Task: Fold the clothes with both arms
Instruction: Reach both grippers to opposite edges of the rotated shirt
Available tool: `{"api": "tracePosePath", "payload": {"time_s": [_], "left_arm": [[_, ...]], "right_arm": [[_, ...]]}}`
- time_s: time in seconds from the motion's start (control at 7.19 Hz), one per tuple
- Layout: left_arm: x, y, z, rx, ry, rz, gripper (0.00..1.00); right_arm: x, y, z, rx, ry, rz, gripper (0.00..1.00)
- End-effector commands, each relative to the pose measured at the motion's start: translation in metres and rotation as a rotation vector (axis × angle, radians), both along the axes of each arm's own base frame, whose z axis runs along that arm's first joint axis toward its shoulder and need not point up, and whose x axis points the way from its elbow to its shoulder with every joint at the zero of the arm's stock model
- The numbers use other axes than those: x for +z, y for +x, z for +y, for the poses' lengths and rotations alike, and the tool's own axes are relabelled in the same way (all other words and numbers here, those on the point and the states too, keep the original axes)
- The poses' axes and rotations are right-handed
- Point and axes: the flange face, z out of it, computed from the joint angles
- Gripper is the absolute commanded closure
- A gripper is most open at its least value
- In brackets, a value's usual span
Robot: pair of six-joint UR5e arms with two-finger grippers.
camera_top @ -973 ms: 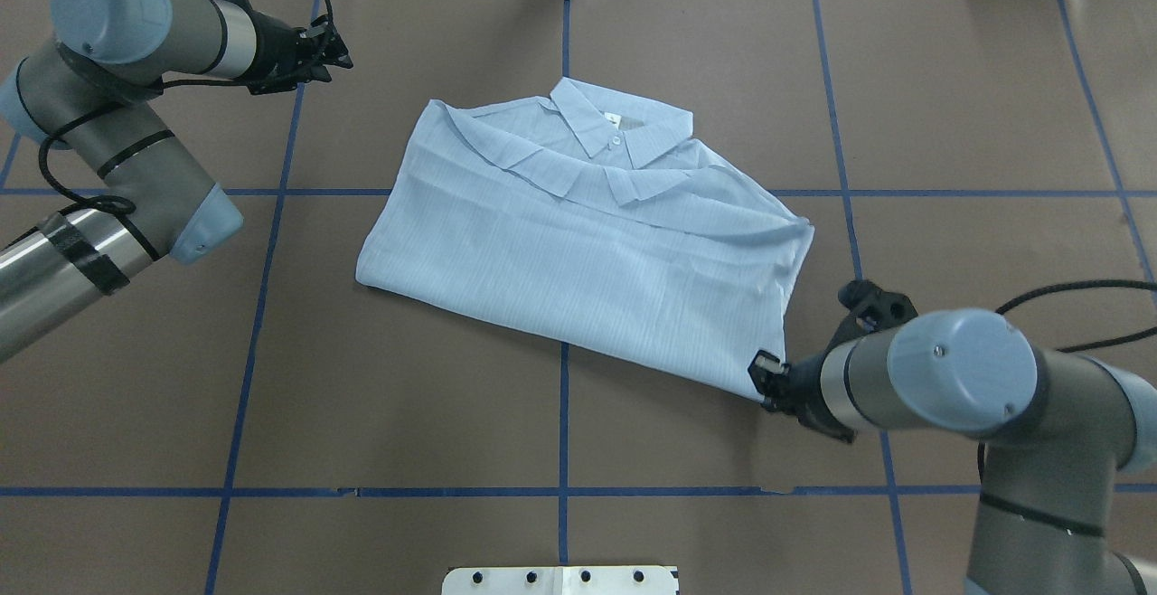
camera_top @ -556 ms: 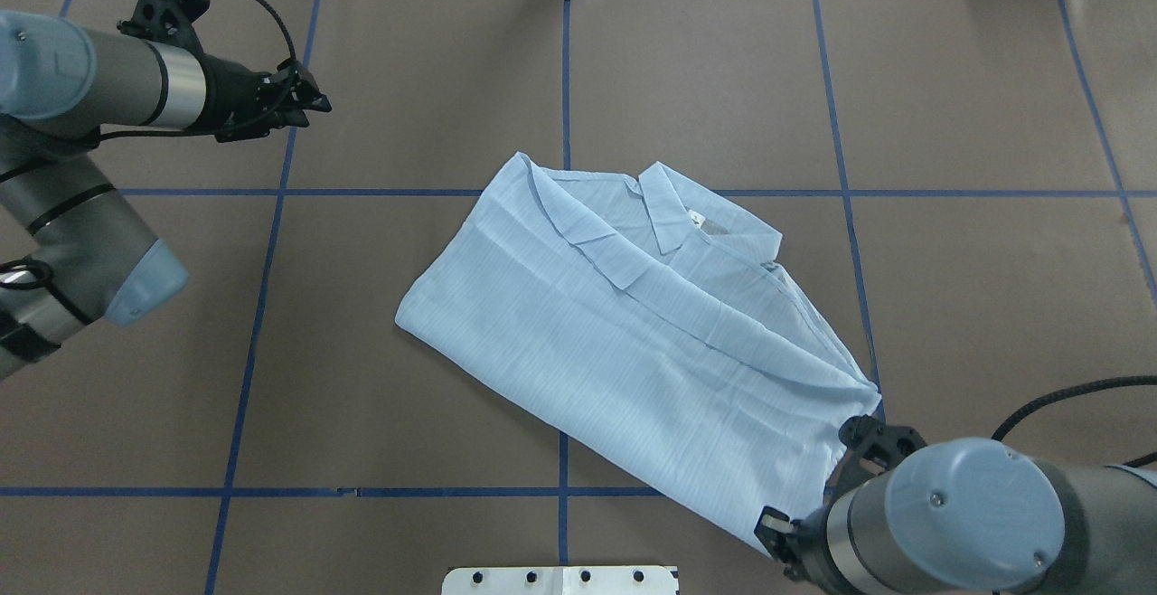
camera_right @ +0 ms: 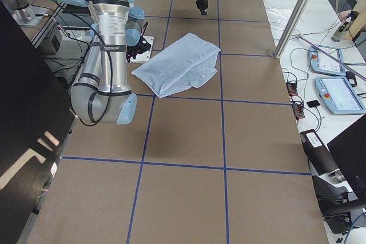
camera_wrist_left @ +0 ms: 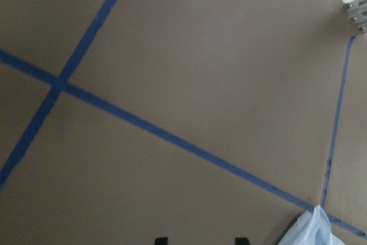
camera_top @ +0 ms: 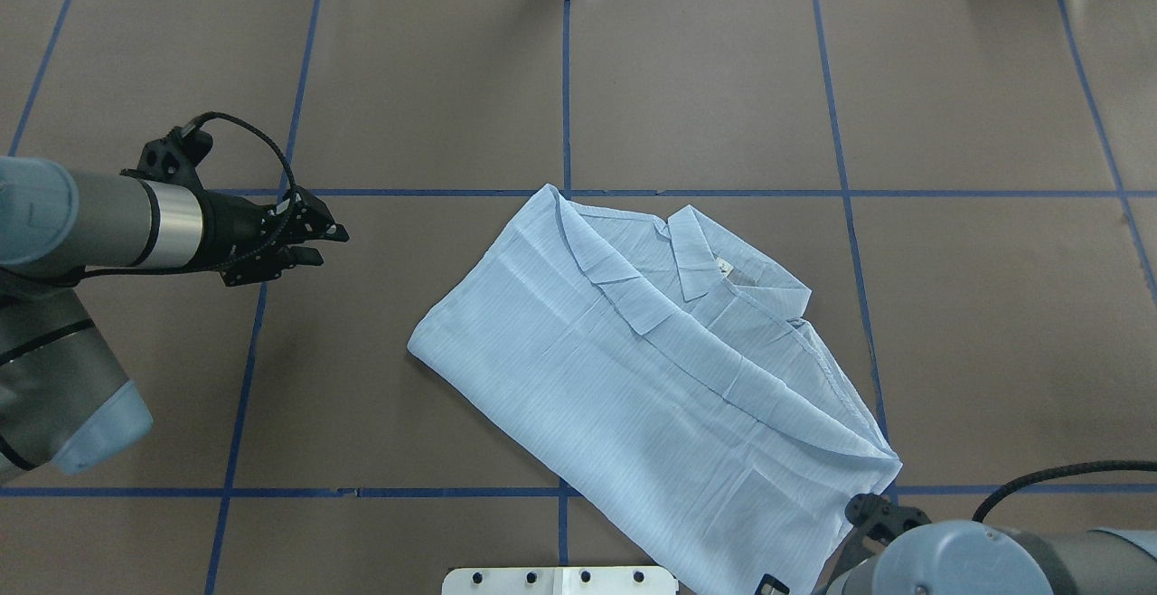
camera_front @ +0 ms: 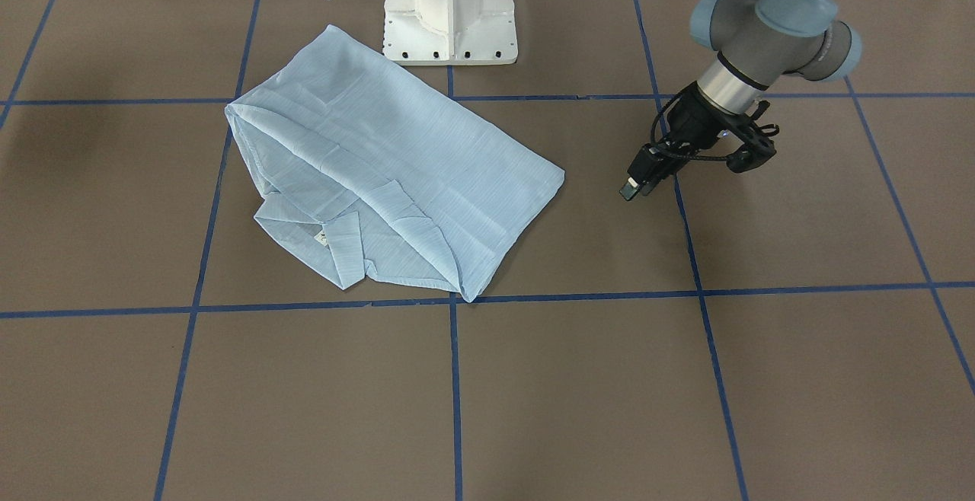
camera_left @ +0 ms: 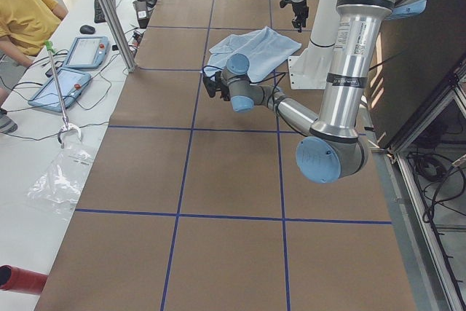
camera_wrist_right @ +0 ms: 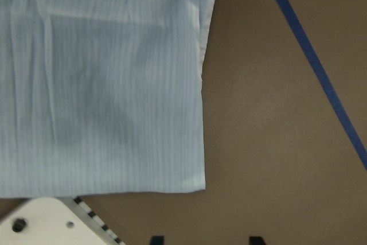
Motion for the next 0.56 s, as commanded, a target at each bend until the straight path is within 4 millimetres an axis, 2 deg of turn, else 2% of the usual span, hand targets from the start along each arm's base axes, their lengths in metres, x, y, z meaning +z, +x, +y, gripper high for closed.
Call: {"api": "tracePosePath", "payload": {"time_s": [0.0,0.14,0.28,0.42], "left_arm": [[-0.004,0.036,0.034,0.041,-0.13,0.039,0.4],[-0.011,0.068,0.054,0.066,-0.158,0.048,0.39],[-0.019,0.088,0.06,0.067,-0.169,0.017,0.39],[-0.04,0.114,0.053,0.069,-0.172,0.012,0.39]], "right_arm": [[0.0,0.023,-0.079,0.183,0.011,-0.002,0.0],[-0.017,0.02,-0.137,0.245,0.081,-0.039,0.0],[-0.022,0.01,-0.186,0.255,0.159,-0.039,0.0],[-0.015,-0.008,-0.216,0.237,0.203,-0.008,0.0]]}}
